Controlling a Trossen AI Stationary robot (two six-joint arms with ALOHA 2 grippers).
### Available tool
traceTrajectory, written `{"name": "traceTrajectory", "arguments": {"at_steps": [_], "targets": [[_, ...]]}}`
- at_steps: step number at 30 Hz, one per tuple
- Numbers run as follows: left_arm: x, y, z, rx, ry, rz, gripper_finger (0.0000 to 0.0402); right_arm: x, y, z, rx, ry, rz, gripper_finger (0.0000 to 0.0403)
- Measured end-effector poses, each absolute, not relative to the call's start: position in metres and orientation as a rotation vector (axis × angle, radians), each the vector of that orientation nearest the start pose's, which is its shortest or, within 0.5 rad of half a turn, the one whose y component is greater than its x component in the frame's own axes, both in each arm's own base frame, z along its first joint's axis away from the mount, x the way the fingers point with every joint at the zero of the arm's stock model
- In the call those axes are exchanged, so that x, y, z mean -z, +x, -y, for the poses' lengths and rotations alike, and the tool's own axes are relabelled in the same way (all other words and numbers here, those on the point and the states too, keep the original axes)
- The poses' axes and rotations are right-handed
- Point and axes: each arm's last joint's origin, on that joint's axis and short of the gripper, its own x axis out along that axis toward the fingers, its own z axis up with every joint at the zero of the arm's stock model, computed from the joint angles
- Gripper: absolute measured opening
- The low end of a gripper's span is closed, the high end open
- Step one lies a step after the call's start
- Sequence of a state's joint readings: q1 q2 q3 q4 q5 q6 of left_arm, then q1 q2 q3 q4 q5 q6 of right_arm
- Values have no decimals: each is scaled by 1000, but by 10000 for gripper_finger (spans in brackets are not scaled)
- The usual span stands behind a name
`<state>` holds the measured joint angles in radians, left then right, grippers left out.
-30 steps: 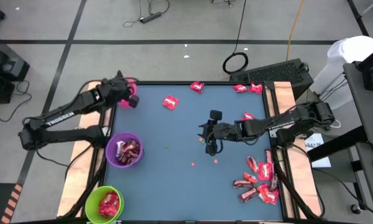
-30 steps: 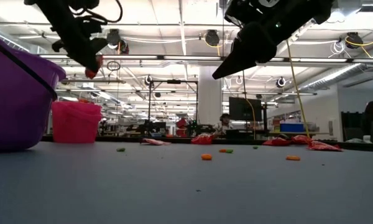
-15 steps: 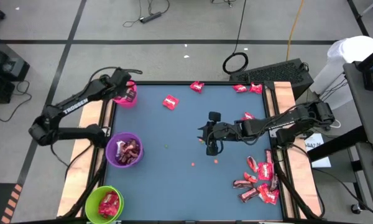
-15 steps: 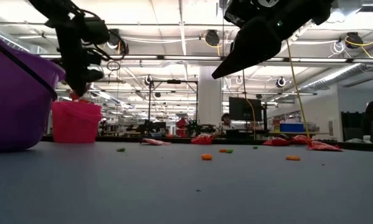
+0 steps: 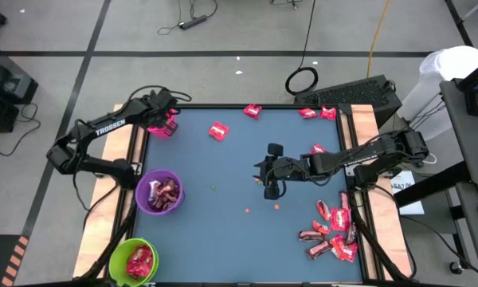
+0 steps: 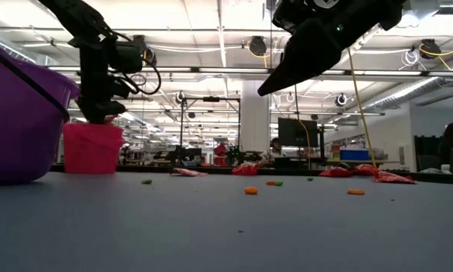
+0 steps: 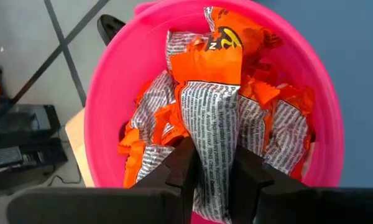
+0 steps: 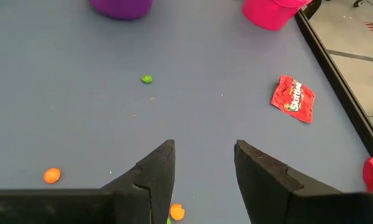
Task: Organize candy in baskets
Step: Put the orange chocolate into the pink bucket, then put the red candy into the green bucket
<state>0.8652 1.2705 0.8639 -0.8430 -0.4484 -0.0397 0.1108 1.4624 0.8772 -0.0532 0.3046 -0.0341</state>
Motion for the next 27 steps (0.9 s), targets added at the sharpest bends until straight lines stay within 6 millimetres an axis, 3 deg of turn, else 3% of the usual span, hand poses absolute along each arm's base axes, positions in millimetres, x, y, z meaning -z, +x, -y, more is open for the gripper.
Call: {"name": "traceTrajectory", "arguments": {"at_steps": [7, 14, 20, 27], "targets": [[-232, 133, -176, -1150, -308, -1300, 88, -224, 304, -25, 177, -163, -629, 155], [-244, 135, -178, -1146, -294, -1288, 179, -222, 303, -26, 183, -144, -649, 155], [-270, 136, -173, -1150, -260, -1201, 233, -222, 302, -28, 192, -109, -653, 155], [-309, 139, -152, -1097, -194, -978, 242, -219, 291, -46, 146, -97, -726, 155]]}}
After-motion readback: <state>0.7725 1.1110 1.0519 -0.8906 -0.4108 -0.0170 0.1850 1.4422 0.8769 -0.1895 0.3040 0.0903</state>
